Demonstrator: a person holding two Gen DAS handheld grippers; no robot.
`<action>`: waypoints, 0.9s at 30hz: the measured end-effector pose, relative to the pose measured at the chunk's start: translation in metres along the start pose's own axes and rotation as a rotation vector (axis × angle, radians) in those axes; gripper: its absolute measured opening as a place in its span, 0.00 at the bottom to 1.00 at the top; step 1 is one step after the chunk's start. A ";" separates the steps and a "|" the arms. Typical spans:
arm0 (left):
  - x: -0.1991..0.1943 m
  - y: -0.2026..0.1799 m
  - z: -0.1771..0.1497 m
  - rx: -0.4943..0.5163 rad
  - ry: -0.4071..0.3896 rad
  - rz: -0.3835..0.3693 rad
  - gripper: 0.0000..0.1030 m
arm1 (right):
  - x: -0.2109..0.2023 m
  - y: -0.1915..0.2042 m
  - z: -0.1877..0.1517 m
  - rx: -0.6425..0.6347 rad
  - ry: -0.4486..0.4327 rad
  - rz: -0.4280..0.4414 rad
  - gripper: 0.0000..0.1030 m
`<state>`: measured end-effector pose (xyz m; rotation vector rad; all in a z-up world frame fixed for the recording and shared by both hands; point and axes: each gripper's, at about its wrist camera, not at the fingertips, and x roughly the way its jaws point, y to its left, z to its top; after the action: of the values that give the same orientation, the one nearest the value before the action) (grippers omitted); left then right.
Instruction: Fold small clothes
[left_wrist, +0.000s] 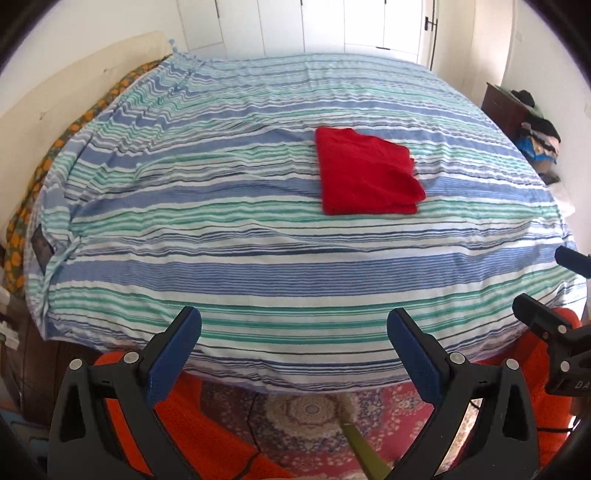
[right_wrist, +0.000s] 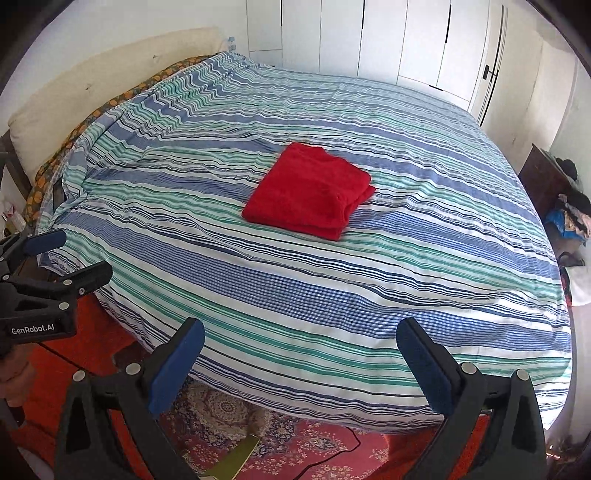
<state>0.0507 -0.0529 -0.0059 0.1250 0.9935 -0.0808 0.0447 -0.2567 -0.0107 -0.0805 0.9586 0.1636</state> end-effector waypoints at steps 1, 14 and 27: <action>-0.002 0.000 -0.001 0.000 0.001 0.004 0.98 | -0.003 0.003 0.000 -0.005 0.002 -0.001 0.99; -0.015 0.000 -0.005 -0.018 0.004 0.024 0.98 | -0.025 0.009 0.001 -0.005 -0.002 -0.033 0.99; -0.019 -0.003 -0.007 0.039 0.033 0.010 0.98 | -0.033 0.008 0.005 -0.001 0.024 -0.006 0.99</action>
<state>0.0341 -0.0541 0.0059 0.1674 1.0246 -0.0895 0.0285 -0.2518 0.0193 -0.0864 0.9821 0.1579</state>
